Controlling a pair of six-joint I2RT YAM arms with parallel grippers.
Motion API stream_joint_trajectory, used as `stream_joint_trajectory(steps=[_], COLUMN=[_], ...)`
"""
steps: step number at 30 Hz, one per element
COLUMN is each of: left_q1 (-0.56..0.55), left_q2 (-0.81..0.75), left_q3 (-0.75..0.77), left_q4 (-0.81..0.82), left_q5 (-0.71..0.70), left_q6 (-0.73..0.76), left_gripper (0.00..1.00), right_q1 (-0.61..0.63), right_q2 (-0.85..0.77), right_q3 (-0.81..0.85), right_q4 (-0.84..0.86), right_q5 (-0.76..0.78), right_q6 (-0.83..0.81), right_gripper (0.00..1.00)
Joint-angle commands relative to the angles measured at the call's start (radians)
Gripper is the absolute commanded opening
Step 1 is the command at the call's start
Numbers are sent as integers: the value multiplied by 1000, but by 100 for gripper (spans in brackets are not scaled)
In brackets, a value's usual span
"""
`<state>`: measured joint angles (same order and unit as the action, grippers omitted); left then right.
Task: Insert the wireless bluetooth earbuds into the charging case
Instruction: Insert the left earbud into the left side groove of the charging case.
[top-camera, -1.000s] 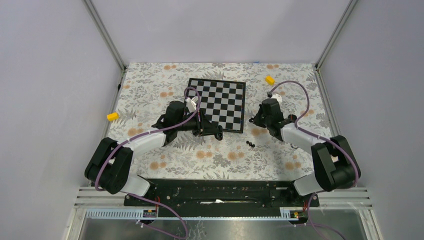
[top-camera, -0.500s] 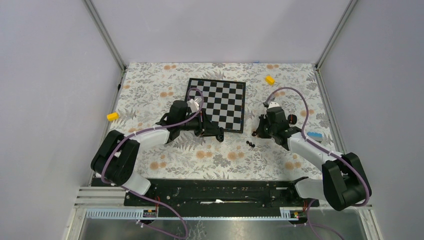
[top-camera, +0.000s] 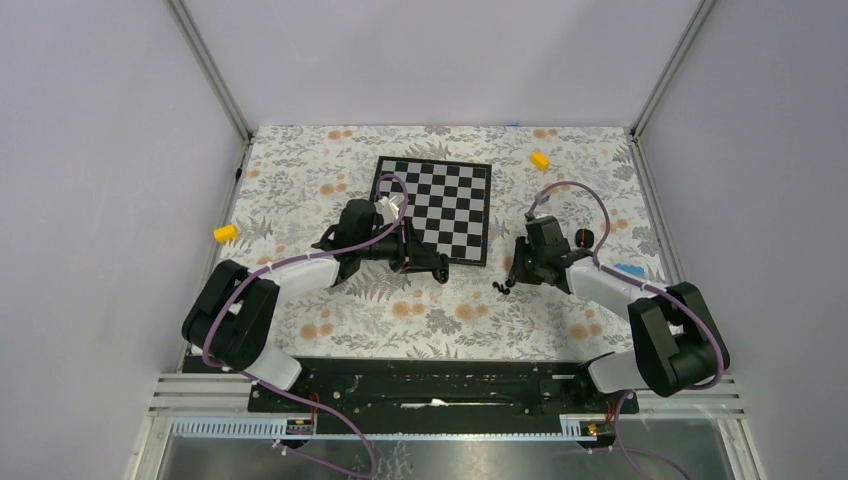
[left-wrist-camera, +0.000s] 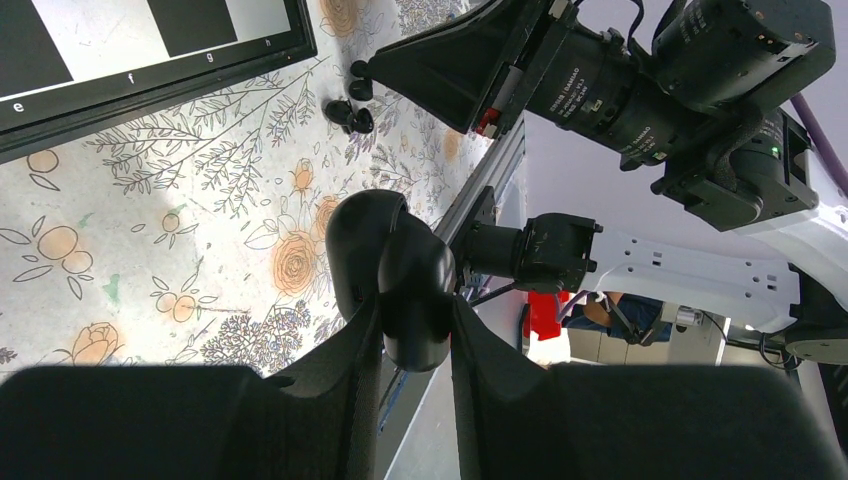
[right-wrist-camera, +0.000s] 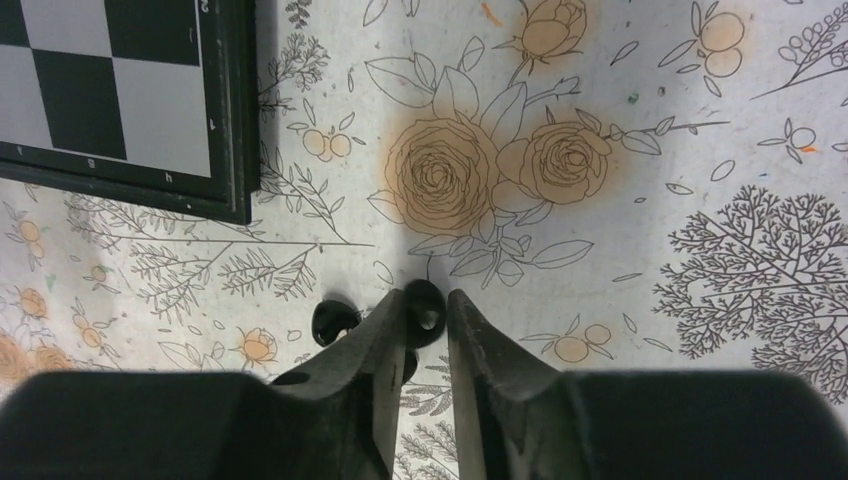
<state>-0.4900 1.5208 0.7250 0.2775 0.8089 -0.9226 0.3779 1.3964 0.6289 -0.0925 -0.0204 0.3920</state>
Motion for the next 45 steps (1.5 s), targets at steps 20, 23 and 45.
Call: stream_joint_trajectory(steps=[20, 23, 45], left_q1=[1, 1, 1], left_q2=[-1, 1, 50], left_q3=[5, 7, 30], left_q4=[74, 73, 89], left_q5=[38, 36, 36], left_q6=[-6, -3, -6], left_gripper=[5, 5, 5], right_q1=[3, 3, 3], right_q2=[-192, -180, -64], right_q3=[-145, -145, -126], right_q4=[50, 60, 170], right_q5=[72, 77, -19], right_q6=[267, 263, 265], right_gripper=[30, 30, 31])
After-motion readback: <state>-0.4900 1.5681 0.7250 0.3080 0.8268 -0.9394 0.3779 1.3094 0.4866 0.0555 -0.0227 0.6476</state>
